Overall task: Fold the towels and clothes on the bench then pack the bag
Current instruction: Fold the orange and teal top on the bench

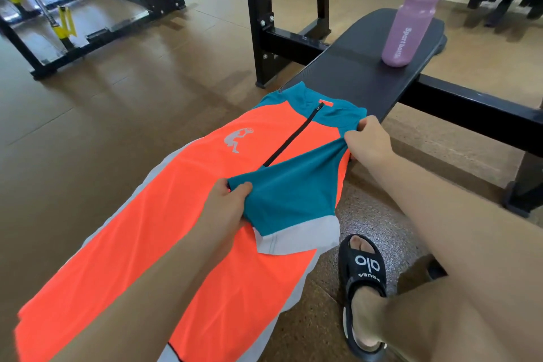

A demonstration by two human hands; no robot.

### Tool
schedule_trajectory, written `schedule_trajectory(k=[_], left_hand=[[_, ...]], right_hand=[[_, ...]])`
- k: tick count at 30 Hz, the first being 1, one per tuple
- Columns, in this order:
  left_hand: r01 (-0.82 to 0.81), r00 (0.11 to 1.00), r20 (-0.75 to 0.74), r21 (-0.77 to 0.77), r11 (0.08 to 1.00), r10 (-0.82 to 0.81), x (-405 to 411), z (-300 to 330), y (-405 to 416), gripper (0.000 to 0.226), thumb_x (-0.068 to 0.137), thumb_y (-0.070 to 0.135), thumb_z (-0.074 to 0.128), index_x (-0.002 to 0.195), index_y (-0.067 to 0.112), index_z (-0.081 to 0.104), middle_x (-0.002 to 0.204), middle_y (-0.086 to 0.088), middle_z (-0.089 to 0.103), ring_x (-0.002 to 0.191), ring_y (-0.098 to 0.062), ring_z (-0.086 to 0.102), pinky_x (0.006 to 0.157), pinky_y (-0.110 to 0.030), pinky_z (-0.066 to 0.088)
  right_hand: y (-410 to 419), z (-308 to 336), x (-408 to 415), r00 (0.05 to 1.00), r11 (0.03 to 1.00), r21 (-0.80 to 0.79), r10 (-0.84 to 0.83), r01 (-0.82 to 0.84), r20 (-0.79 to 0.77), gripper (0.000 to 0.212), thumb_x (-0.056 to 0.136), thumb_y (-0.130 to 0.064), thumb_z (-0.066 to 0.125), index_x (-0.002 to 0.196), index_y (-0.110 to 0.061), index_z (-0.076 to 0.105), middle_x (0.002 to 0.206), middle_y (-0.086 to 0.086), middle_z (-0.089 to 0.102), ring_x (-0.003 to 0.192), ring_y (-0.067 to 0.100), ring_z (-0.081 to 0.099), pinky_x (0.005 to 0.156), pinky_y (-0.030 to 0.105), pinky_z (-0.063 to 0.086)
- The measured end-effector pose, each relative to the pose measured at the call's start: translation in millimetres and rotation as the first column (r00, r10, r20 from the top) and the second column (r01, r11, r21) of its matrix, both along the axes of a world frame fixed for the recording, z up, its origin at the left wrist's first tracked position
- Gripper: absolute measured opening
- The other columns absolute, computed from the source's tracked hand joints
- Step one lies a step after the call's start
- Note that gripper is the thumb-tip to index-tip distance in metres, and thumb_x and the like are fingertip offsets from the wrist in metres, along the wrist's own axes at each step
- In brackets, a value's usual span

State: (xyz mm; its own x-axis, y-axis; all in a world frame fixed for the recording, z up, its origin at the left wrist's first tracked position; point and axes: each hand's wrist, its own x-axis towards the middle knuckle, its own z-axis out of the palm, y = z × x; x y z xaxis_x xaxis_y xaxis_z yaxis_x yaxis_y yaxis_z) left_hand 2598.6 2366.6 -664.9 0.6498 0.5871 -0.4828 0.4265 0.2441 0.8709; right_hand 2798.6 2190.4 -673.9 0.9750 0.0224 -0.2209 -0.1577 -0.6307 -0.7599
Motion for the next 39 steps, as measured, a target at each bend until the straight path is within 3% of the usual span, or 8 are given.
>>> schedule_trajectory(k=[6,10,15,20,29,33,35,39], left_hand=[[0.117,0.987,-0.123,0.123,0.986,-0.101,-9,-2,-5,0.059,0.068,0.054,0.072,0.11,0.022,0.046,0.119,-0.006,0.065,0.105,-0.02,0.067,0.093,-0.05,0.057],[0.376,0.926,-0.187,0.352,0.857,-0.329,-17,-1,-13,0.061,0.088,0.014,0.07,0.131,0.024,0.029,0.114,0.002,0.057,0.099,-0.016,0.06,0.076,-0.023,0.049],[0.4,0.916,-0.207,0.55,0.733,-0.345,-14,-3,-6,0.07,0.093,0.006,0.056,0.15,0.023,0.019,0.085,-0.003,0.056,0.069,-0.02,0.056,0.061,-0.032,0.044],[0.583,0.794,-0.272,0.594,0.554,-0.544,-22,-1,-11,0.044,0.09,0.01,0.062,0.126,0.028,0.043,0.115,-0.002,0.046,0.093,-0.008,0.045,0.07,-0.006,0.034],[0.651,0.741,-0.429,0.647,0.396,-0.517,-23,-2,-9,0.038,0.093,0.014,0.059,0.128,0.017,0.043,0.124,0.0,0.041,0.086,-0.015,0.048,0.072,-0.024,0.034],[0.6,0.784,-0.478,0.746,0.288,-0.396,-19,7,2,0.047,0.098,0.033,0.055,0.141,0.024,0.039,0.136,-0.003,0.035,0.095,-0.031,0.061,0.083,-0.039,0.049],[0.56,0.817,-0.48,0.794,0.236,-0.319,-12,4,11,0.061,0.1,0.046,0.046,0.154,0.024,0.03,0.156,-0.013,0.025,0.126,-0.035,0.05,0.105,-0.041,0.042],[0.768,0.607,-0.729,0.64,-0.001,-0.315,-14,-22,15,0.086,0.082,0.069,-0.005,0.161,0.036,-0.002,0.169,-0.012,-0.006,0.155,-0.028,0.003,0.126,-0.043,0.006]], right_hand=[[-10,0,-5,0.991,0.978,-0.16,0.135,-0.135,-0.01,0.035,0.097,-0.02,0.05,0.131,-0.013,0.041,0.105,0.005,0.05,0.082,0.023,0.05,0.053,0.026,0.032],[-9,4,-15,0.99,0.964,-0.225,0.141,-0.142,-0.022,0.047,0.096,-0.032,0.057,0.131,-0.008,0.037,0.11,0.008,0.054,0.084,0.024,0.052,0.056,0.029,0.036],[-10,6,-42,0.954,0.981,-0.05,0.169,-0.187,-0.246,0.084,0.059,-0.049,0.073,0.122,-0.003,0.043,0.104,0.01,0.064,0.088,0.029,0.067,0.072,0.045,0.061],[-21,-3,-58,0.899,0.956,0.005,0.279,-0.295,-0.336,0.012,0.094,-0.019,0.054,0.102,-0.01,0.054,0.093,0.015,0.071,0.075,0.031,0.075,0.068,0.045,0.064],[-36,1,-59,0.842,0.977,0.02,0.193,-0.213,-0.504,0.03,0.097,-0.006,0.044,0.11,0.017,0.058,0.093,0.029,0.07,0.077,0.038,0.073,0.077,0.052,0.062],[-28,16,-55,0.968,0.894,-0.385,0.253,-0.229,0.01,0.03,0.093,-0.008,0.051,0.12,0.002,0.045,0.119,0.024,0.056,0.107,0.044,0.06,0.086,0.045,0.05],[-9,26,-64,0.859,0.873,-0.429,0.391,-0.232,0.332,0.029,0.095,-0.014,0.05,0.122,-0.003,0.047,0.121,0.019,0.053,0.111,0.039,0.055,0.09,0.042,0.045],[25,-9,-93,0.689,0.652,-0.601,0.691,-0.463,0.219,0.065,0.099,-0.048,0.025,0.153,-0.014,0.038,0.154,0.018,0.04,0.141,0.037,0.038,0.115,0.05,0.033]])
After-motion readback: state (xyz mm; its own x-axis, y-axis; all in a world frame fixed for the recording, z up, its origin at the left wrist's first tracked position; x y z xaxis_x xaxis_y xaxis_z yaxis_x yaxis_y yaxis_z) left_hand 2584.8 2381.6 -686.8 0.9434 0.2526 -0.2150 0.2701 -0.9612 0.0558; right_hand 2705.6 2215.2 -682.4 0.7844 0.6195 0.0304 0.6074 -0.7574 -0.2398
